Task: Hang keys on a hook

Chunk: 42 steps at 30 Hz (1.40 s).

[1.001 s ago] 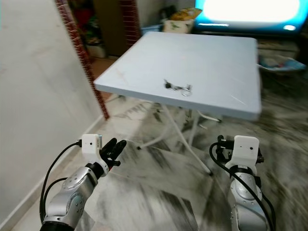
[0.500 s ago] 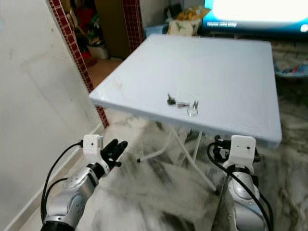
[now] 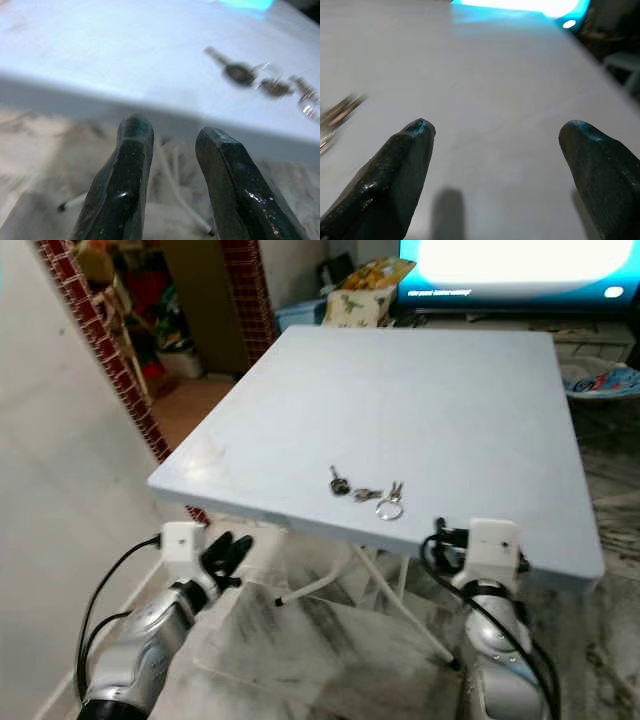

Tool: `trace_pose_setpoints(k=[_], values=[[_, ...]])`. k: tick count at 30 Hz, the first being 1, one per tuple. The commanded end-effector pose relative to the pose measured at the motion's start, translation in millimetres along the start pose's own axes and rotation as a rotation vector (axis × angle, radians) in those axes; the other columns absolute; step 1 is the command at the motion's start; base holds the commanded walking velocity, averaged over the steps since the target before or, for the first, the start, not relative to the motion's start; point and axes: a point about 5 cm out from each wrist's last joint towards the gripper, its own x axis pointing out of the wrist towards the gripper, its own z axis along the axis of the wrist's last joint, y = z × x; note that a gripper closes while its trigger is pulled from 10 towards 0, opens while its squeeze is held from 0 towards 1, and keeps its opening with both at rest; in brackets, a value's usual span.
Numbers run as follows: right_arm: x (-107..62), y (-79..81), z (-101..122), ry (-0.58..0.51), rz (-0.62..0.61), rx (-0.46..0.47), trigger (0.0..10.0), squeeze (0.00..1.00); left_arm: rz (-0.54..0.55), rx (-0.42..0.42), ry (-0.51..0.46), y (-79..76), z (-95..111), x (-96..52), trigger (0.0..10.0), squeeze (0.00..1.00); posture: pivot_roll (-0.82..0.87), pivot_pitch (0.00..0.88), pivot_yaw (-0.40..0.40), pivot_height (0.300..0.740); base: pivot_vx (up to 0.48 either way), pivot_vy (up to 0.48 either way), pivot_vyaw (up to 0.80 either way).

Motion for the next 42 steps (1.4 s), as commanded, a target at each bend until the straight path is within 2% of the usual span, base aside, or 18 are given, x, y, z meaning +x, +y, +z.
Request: trace_pose_setpoints(k=[1,7,20,42], values=[[-0.2,7.0,2.9,-0.011,0.021,0.009,10.0,0.00,0.032,0.015,-0.007,9.8,4.2,-3.4,10.0,0.00,-0.12,0.000,0.090,0.740,0.390,0.000,-0.80],[0.3,7.7,2.9,-0.014,0.025,0.007,10.0,0.00,0.054,-0.005,0.001,11.0,2.8,-3.0,10.0,0.00,-0.12,0.000,0.089,0.740,0.119,0.000,-0.17],[1.3,10.5,4.4,-0.025,0.034,0.001,10.0,0.00,0.070,0.011,0.016,12.6,3.8,-2.2,10.0,0.00,-0.11,0.000,0.086,0.740,0.000,0.000,0.00],[0.6,9.1,5.6,-0.038,0.006,-0.018,10.0,0.00,0.073,0.026,0.029,13.2,2.8,-1.7,10.0,0.00,-0.12,0.000,0.098,0.740,0.000,0.331,0.00]])
